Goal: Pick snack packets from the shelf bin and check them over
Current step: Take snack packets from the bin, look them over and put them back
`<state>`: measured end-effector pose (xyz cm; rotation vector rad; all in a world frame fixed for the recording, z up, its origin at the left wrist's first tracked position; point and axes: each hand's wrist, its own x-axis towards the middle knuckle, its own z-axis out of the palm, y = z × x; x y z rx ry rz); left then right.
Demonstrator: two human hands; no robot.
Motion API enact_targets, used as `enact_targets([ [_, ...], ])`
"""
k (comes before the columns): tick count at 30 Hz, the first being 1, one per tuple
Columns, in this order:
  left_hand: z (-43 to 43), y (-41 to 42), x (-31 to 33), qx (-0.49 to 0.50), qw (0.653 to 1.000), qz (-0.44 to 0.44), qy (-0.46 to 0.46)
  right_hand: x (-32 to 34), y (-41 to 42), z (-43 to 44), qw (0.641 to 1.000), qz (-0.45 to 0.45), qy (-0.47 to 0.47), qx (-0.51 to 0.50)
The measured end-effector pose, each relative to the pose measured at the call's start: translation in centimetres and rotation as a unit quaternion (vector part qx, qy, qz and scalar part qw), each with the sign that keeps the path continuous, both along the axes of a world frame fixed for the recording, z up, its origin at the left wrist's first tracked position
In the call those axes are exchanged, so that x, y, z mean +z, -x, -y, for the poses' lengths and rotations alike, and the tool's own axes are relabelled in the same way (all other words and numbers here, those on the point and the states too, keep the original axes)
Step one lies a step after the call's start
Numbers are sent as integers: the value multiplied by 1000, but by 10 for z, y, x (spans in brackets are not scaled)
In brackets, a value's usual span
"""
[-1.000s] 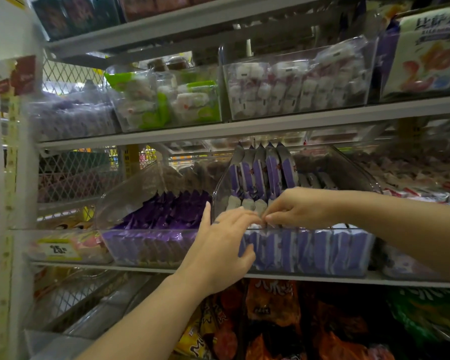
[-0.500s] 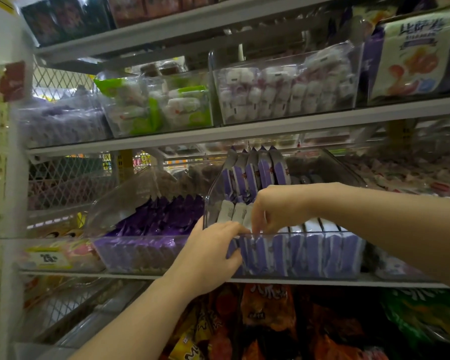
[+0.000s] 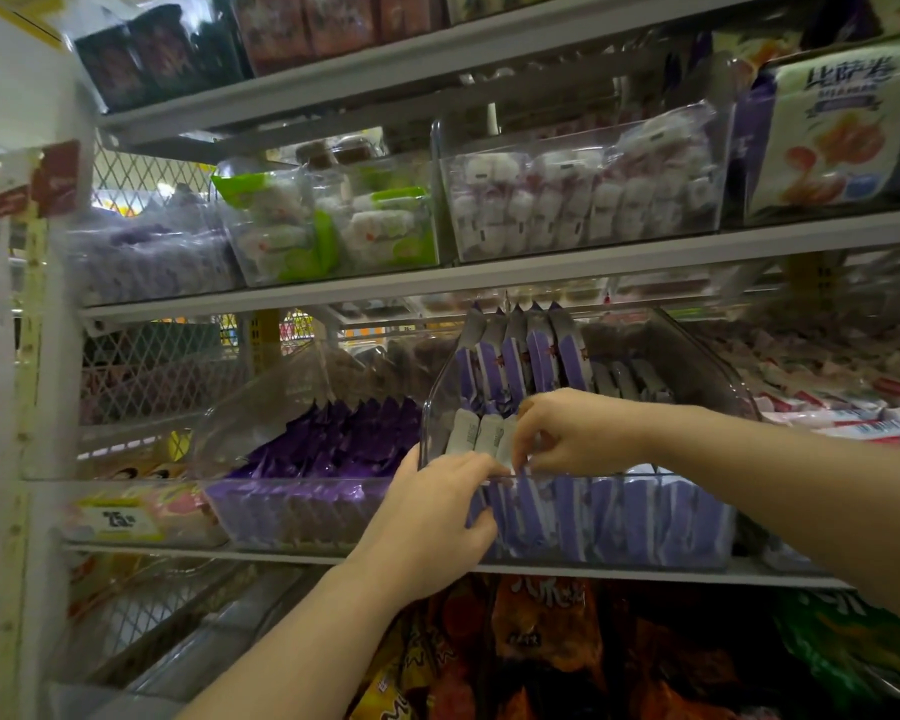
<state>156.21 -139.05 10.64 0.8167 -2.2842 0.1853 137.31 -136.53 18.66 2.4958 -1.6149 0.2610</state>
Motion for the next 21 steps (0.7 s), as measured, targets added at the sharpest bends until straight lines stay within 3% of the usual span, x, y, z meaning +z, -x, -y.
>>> enact_targets([
  [4,-2,0,3,9,1000,5,-6,10,3,-6,993,94,71,-22],
  [7,-4,0,5,10,1000,7,-20,17,4,-10,980,187,66,-17],
  [11,-8,-1,8,9,998,6,-63,25,-1,-27,926,376,31,10],
  [16,-19,-4,19,7,990,12,-140,37,-10,-61,891,450,47,33],
  [18,-23,-6,20,-10,988,-40,-152,34,-18,-73,885,456,80,43],
  [21,-31,-10,20,-59,965,-221,-130,18,-35,-85,888,404,217,40],
])
